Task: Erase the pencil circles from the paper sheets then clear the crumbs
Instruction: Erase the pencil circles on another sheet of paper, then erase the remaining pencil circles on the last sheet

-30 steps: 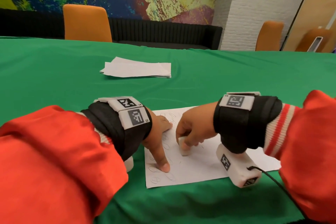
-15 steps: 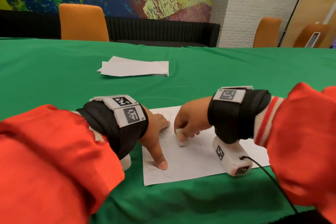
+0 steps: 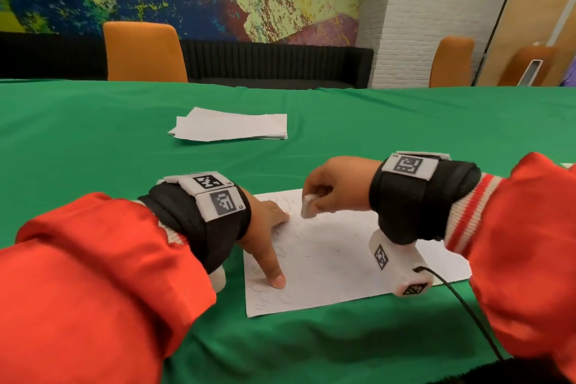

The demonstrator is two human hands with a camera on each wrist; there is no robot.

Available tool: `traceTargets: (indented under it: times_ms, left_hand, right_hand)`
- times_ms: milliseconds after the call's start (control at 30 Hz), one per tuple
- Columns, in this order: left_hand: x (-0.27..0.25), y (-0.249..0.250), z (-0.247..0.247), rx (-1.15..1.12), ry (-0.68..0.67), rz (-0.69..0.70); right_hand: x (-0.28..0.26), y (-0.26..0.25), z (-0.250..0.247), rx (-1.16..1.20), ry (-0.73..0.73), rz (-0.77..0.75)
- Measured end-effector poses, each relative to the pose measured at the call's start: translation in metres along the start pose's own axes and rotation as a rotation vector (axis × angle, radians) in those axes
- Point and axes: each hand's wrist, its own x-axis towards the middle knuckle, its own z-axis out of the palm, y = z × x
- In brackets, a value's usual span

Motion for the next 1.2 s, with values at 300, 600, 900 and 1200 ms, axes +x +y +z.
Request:
traceTargets:
  times_ms: [300,600,900,1200]
  left_hand:
    - [-0.021,-0.002,-0.019,-0.228,0.289,0.065]
    - [-0.021,0.012,-0.037,-0.383,0.500,0.089]
    - [-0.010,0.005,-0.030,-0.279,0.419,-0.004]
    - [0.022,0.015,-0.028,-0.269,0.251,0.025]
  right_hand:
    - [-0.012,0.004,-0.008,0.029,0.040,0.037]
    - [-0.004,-0.002,-0.017,0.088,0.103,-0.013]
    - [0.015,0.049,0.008,-0.233,-0.267,0.270]
    - [0.017,0.066,0.024,-0.124,-0.332,0.281]
